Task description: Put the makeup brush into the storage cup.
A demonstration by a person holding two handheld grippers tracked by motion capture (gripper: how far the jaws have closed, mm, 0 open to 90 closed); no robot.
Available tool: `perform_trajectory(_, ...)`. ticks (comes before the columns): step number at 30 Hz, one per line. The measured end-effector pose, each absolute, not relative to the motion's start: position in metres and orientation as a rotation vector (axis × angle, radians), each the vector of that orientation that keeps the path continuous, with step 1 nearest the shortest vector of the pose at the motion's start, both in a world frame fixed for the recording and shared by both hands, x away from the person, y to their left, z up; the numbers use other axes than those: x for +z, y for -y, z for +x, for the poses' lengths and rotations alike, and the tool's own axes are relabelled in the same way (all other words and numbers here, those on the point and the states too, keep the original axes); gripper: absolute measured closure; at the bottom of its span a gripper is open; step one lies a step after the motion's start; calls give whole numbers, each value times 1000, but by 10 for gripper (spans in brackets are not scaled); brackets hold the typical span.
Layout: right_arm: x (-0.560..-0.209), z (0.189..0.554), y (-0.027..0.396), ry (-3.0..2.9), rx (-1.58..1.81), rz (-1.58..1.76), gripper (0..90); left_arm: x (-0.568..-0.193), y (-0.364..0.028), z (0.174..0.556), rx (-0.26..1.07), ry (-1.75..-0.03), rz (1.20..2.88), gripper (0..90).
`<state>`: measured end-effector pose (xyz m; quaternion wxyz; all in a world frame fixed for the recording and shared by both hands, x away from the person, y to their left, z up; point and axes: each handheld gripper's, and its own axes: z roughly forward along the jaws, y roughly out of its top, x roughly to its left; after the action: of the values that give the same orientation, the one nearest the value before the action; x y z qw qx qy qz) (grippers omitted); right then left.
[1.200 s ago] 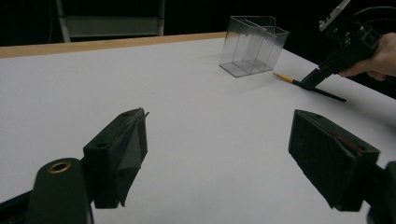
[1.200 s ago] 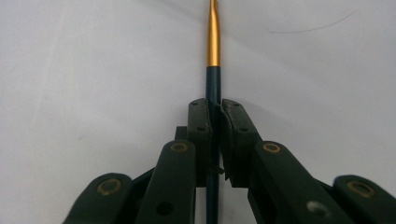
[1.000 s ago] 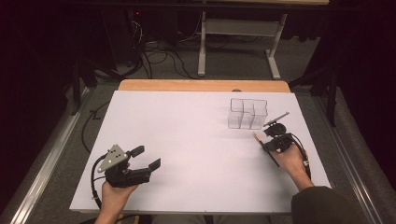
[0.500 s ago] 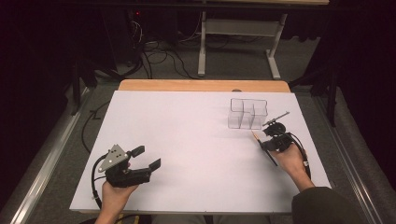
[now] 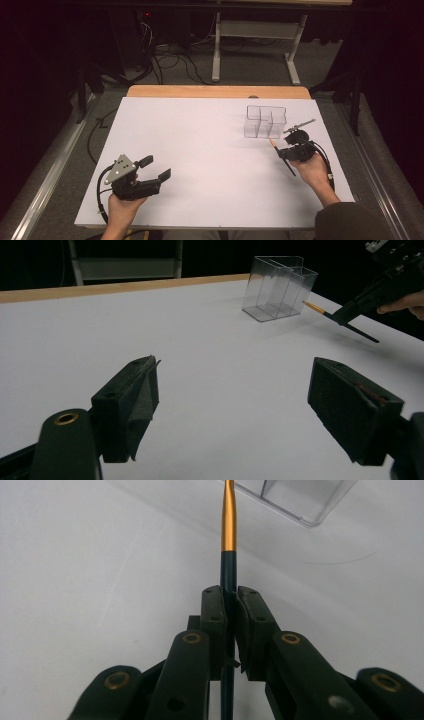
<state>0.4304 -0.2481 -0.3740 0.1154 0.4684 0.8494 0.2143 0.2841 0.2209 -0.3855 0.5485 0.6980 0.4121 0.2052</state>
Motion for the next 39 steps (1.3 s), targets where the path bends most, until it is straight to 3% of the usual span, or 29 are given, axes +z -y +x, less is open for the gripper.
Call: perform_trajectory(39, -356, 427, 253, -2461, 851, 1315, 850, -386, -224, 285, 504, -989, 1647, 215)
